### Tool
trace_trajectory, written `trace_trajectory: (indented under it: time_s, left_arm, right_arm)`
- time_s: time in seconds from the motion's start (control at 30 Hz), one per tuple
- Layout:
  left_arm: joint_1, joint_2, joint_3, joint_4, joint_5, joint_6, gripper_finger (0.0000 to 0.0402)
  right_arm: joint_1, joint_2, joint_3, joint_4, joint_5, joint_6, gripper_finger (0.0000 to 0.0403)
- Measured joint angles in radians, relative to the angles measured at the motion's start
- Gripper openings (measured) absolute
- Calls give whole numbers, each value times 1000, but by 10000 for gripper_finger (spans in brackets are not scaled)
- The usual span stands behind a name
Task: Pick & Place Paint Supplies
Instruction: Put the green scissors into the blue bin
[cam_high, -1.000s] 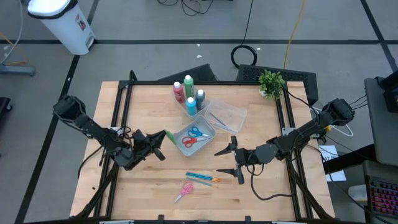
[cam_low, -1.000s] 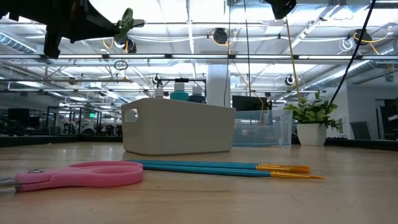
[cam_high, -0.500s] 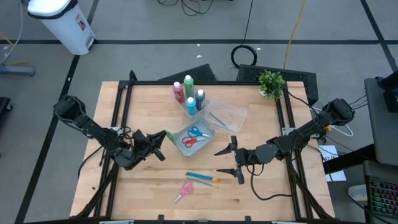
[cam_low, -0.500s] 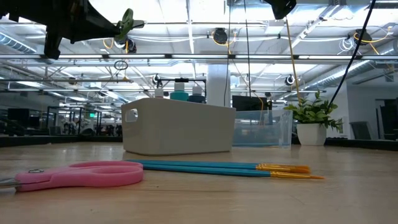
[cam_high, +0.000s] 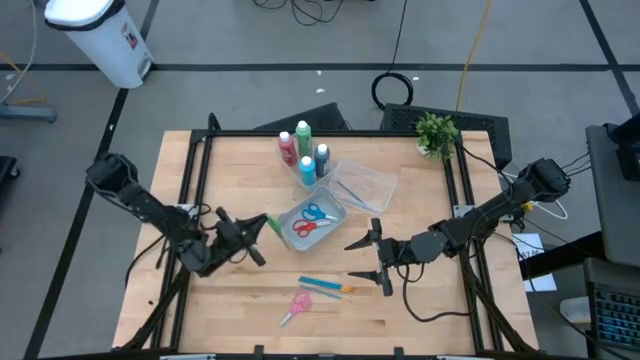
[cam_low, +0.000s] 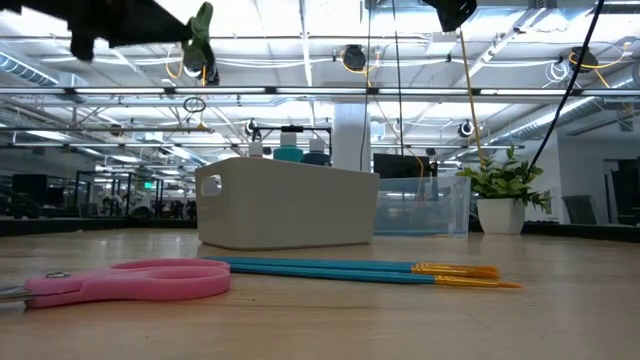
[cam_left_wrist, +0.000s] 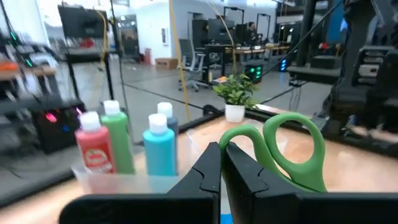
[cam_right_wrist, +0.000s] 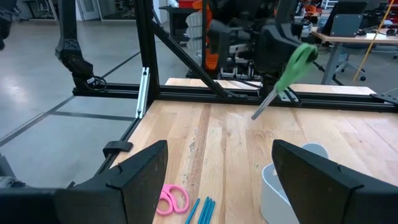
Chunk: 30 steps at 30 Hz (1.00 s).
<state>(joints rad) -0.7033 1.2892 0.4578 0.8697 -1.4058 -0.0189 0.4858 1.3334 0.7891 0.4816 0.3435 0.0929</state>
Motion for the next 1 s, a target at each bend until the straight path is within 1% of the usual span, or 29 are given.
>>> trace_trajectory:
  time_s: [0.13,0.27,0.4,0.5,0.6,0.63,0.73,0.77,0.83,0.93,1.0]
  left_arm:
    - [-29,0,79,-58,-59,177,4]
    - [-39,0,174,-167,-123,272,5]
    - [-38,0,250,-202,-127,367,3]
    - [-31,0,282,-204,-44,387,4]
    - [-26,0,302,-248,68,329,4]
    - [-19,0,308,-277,129,294,3]
    - [17,-1,331,-389,384,134,4]
    - [31,0,345,-434,441,87,4]
    - [58,0,388,-556,487,14,3]
    - [104,0,465,-800,494,-93,3]
    - [138,0,511,-933,516,-138,3]
  right_arm:
    - [0,0,0,0,0,0,279]
    - [0,0,0,0,0,0,279]
    - [0,0,0,0,0,0,279]
    - [0,0,0,1,0,0,279]
    - [0,0,0,2,0,0,279]
    - [0,0,0,3,0,0,279]
    - [0,0,0,3,0,0,279]
    - [0,0,0,3,0,0,279]
    - [0,0,0,4,0,0,279]
    - [0,0,0,7,0,0,279]
    - [0,0,0,7,0,0,279]
